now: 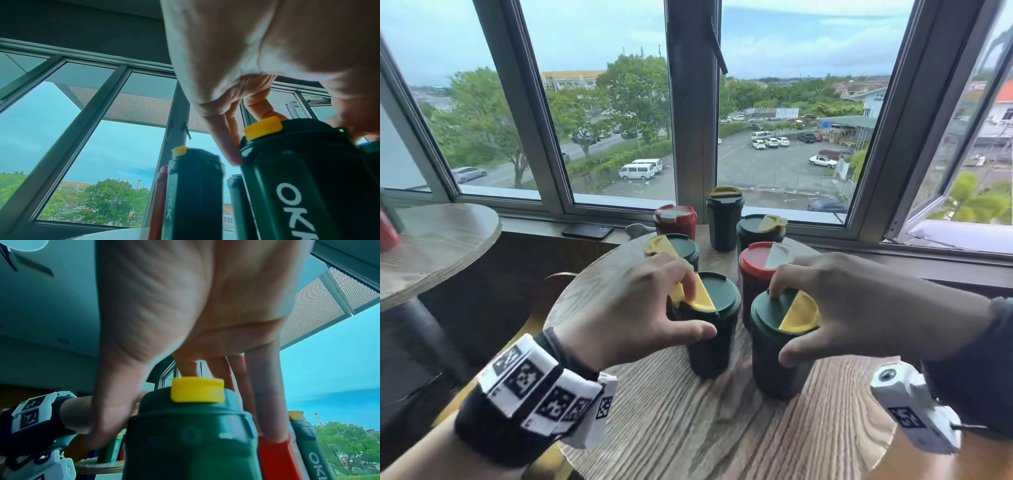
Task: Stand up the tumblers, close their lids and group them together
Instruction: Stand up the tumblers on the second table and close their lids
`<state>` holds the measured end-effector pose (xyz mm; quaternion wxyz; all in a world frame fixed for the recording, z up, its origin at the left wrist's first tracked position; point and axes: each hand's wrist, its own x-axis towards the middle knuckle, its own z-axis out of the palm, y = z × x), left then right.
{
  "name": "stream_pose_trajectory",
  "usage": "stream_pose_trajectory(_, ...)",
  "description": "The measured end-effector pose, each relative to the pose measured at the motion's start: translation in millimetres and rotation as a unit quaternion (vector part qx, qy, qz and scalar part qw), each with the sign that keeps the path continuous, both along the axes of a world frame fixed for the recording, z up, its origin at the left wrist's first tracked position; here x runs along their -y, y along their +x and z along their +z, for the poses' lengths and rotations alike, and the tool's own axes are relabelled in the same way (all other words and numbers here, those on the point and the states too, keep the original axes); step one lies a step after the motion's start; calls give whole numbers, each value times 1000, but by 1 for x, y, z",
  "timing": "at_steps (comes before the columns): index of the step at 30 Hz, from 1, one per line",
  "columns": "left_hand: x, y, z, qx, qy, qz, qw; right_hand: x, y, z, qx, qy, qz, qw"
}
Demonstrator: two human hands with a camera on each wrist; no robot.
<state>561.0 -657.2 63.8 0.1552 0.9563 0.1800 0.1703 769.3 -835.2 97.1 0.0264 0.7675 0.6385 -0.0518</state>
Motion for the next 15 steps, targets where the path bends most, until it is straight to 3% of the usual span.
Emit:
stream_pose_trajectory(4, 12, 8, 3, -5, 65, 22, 998, -1, -13, 2, -12, 44, -7, 999)
stream_pose_trajectory(15, -11, -6, -8, 20, 3, -7, 1000, -12, -15, -4, -19, 47, 29, 998)
